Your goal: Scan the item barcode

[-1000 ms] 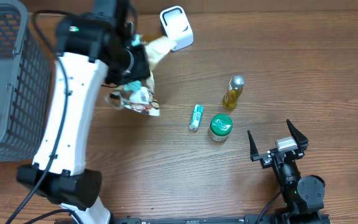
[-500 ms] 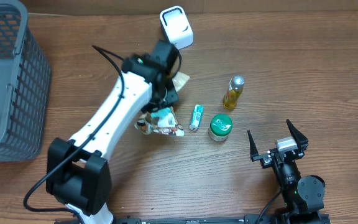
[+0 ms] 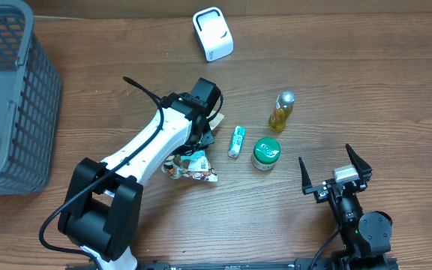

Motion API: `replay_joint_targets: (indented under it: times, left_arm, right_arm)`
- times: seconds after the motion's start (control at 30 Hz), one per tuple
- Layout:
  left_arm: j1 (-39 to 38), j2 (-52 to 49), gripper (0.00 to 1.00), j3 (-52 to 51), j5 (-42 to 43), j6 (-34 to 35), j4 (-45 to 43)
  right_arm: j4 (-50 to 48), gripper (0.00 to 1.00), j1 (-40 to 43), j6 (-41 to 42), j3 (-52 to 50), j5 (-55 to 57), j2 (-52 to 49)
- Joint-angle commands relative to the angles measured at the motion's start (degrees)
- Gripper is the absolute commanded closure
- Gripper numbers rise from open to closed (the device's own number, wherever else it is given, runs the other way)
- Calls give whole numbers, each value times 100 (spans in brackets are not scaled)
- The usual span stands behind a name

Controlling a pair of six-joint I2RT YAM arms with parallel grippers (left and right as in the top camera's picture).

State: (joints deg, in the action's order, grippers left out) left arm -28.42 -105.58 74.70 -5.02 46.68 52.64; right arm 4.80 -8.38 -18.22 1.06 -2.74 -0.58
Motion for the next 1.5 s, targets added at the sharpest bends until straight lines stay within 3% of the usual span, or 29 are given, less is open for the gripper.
replay_joint_targets:
  times: [0.0, 0.7, 1.27, 1.37, 1.47]
  left_arm:
    - [-72, -17, 96, -157, -136, 114, -98]
    - [-317, -17, 96, -234, -245, 114, -317]
    - [-317, -17, 90, -234, -247, -39, -317]
    - [-317, -17, 84, -234, -245, -39, -306]
    - [-317, -17, 71, -234, -245, -39, -291]
  right_arm:
    - [-17, 0, -24, 22, -61, 11, 42]
    - [-17, 0, -24, 22, -61, 11, 42]
    - [-17, 0, -24, 22, -61, 11, 42]
    - [-17, 0, -24, 22, -61, 9, 42]
    - [-17, 0, -24, 24, -61, 9, 42]
